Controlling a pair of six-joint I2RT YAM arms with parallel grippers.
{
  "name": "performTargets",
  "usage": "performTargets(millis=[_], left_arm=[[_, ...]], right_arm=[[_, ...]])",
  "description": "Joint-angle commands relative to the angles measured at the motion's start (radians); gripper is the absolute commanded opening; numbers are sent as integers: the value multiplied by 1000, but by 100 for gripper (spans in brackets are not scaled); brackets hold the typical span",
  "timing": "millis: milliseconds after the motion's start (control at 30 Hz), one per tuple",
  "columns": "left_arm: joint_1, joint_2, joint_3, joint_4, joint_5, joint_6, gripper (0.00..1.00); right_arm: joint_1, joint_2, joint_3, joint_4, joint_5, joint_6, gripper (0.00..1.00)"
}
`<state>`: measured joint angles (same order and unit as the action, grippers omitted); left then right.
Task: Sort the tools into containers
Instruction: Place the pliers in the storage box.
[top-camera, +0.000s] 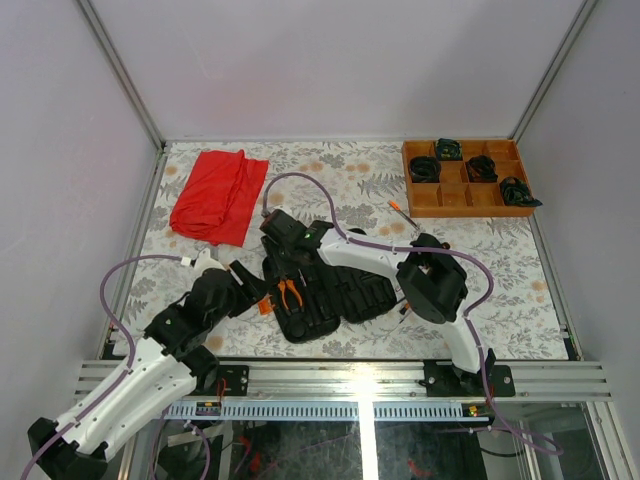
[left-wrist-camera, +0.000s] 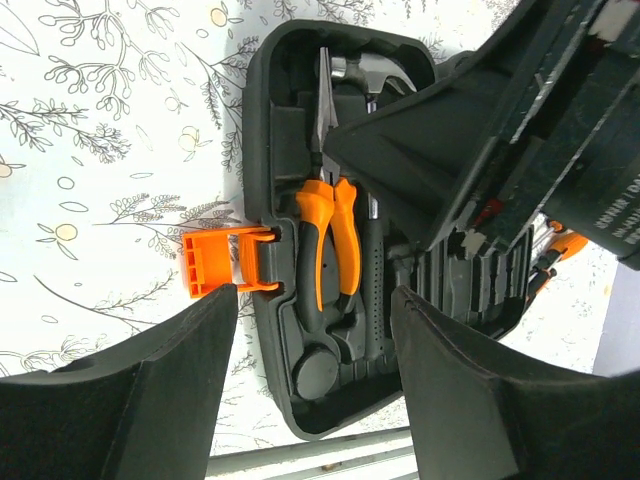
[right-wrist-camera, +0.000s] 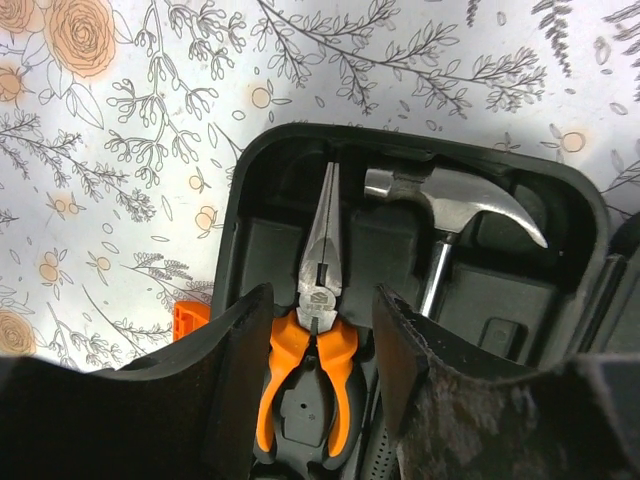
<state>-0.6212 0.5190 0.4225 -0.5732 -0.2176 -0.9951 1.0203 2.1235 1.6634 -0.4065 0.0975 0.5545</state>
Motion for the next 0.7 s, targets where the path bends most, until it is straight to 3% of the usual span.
performTargets(millis=[0, 433, 667], left_arm=[[-2, 13, -15, -1, -15, -11, 62], [3, 273, 14, 135, 54, 56, 62], [70, 396, 36, 199, 100, 118, 58]], right_arm=[[-1, -102, 15, 2, 60, -32, 51], [-23, -312, -294, 106, 28, -67, 50], [-67, -410, -454, 124, 27, -55, 45]])
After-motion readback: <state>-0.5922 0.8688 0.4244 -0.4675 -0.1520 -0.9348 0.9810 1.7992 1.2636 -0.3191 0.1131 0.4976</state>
